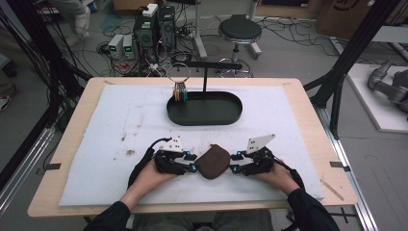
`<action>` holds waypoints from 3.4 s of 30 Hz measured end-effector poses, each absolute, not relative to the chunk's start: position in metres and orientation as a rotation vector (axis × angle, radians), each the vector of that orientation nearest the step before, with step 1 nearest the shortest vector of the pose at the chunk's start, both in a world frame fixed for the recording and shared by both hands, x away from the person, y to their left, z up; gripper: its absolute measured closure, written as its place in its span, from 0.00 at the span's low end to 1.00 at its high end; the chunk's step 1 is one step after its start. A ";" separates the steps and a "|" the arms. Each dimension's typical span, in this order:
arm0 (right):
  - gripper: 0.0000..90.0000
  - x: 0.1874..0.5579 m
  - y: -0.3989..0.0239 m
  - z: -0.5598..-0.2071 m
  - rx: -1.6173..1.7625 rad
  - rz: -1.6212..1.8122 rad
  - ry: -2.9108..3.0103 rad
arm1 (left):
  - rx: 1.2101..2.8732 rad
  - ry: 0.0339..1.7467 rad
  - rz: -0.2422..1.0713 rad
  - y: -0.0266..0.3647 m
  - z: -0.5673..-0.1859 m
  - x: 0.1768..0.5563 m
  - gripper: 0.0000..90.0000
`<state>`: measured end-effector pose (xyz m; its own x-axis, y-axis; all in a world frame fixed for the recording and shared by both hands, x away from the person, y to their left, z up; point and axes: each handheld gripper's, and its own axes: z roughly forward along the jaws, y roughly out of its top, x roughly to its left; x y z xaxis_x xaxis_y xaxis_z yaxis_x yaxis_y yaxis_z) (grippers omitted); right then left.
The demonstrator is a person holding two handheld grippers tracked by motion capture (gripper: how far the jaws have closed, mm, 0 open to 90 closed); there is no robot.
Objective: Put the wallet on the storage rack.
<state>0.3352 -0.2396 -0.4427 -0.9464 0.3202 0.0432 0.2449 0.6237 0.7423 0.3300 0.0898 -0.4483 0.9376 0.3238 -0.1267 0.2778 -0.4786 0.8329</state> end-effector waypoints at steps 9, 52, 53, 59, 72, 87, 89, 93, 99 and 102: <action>0.68 0.334 -0.239 -0.434 0.505 1.326 2.676 | 2.089 0.438 0.043 0.091 -0.448 0.329 0.67; 0.60 0.339 -0.248 -0.444 0.640 1.180 2.724 | 2.108 0.343 0.047 0.084 -0.443 0.323 0.49; 0.61 0.339 -0.246 -0.445 0.637 1.168 2.738 | 2.119 0.341 0.046 0.082 -0.444 0.323 0.50; 0.65 0.339 -0.237 -0.444 0.594 1.173 2.760 | 2.117 0.348 0.034 0.081 -0.446 0.323 0.50; 0.70 0.338 -0.227 -0.422 0.592 1.365 2.587 | 2.158 0.364 0.095 0.081 -0.447 0.322 0.45; 0.71 0.341 -0.200 -0.412 0.634 1.339 2.528 | 2.155 0.305 0.310 0.072 -0.438 0.312 0.39; 0.71 0.342 -0.197 -0.411 0.640 1.345 2.519 | 2.157 0.306 0.332 0.072 -0.438 0.312 0.40; 0.71 0.344 -0.193 -0.408 0.673 1.355 2.509 | 2.168 0.324 0.365 0.072 -0.439 0.312 0.41; 0.70 0.346 -0.182 -0.403 0.703 1.361 2.477 | 2.172 0.332 0.418 0.073 -0.437 0.311 0.48; 0.65 0.347 -0.180 -0.401 0.716 1.370 2.467 | 2.166 0.335 0.413 0.076 -0.436 0.311 0.54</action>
